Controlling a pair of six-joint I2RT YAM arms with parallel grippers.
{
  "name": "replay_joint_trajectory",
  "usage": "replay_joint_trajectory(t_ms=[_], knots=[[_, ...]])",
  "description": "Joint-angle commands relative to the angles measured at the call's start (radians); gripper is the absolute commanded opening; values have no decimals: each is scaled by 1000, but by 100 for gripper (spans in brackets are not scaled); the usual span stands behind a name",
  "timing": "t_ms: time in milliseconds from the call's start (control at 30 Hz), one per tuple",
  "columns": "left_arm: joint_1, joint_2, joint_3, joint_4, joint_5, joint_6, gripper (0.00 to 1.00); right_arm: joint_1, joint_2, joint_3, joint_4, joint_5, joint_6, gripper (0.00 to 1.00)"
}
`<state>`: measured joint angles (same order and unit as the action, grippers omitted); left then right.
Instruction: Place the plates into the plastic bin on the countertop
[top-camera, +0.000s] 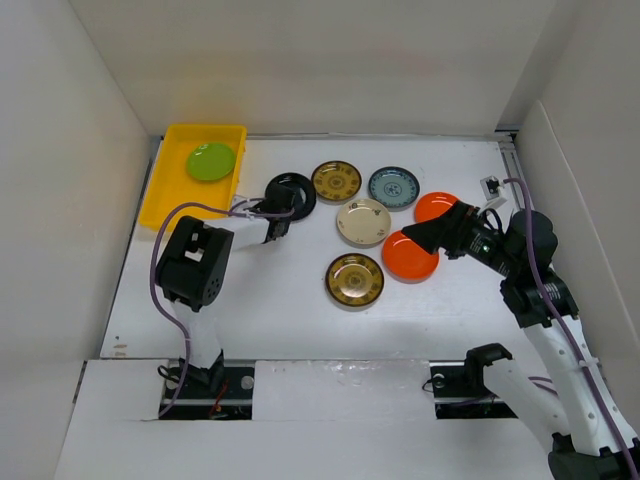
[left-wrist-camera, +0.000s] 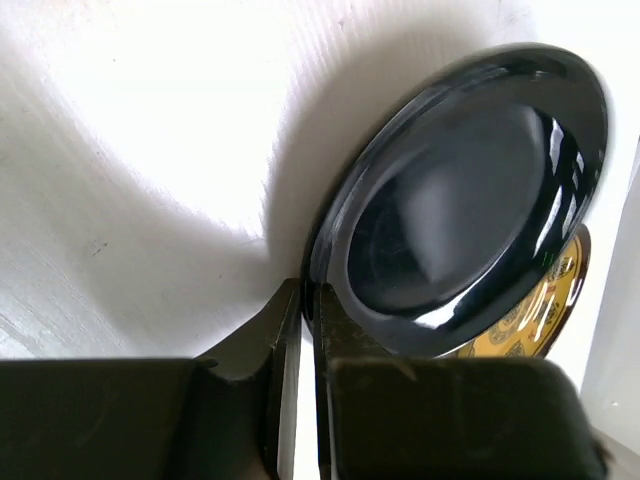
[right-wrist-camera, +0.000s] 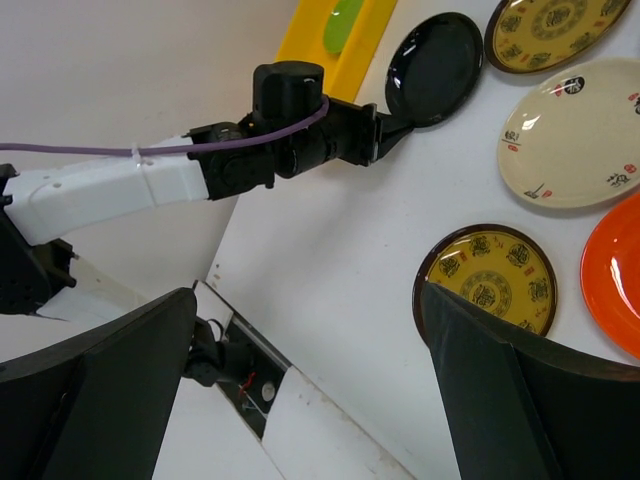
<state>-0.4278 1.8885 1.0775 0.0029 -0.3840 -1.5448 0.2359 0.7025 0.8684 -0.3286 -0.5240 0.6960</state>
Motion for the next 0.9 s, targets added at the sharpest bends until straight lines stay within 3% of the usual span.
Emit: replay_joint_trajectory(t_ms=[0, 133, 433, 667, 767, 867], knots=[[-2, -3, -24, -195, -4, -43, 0, 6, -5, 29, 46, -8, -16, 100], [-2, -81, -24, -195, -55, -31, 0, 6, -5, 29, 46, -8, -16, 100], [-13, -267, 139, -251, -161, 152, 0, 6, -14, 29, 36, 10, -16, 100], [113, -324, 225, -238, -78, 302, 0, 6, -14, 29, 36, 10, -16, 100], [210, -324, 257, -261, -67, 328, 0, 6, -14, 29, 36, 10, -16, 100], [348, -289, 309, -239, 29, 365, 0, 6, -5, 29, 46, 10, -16, 100]])
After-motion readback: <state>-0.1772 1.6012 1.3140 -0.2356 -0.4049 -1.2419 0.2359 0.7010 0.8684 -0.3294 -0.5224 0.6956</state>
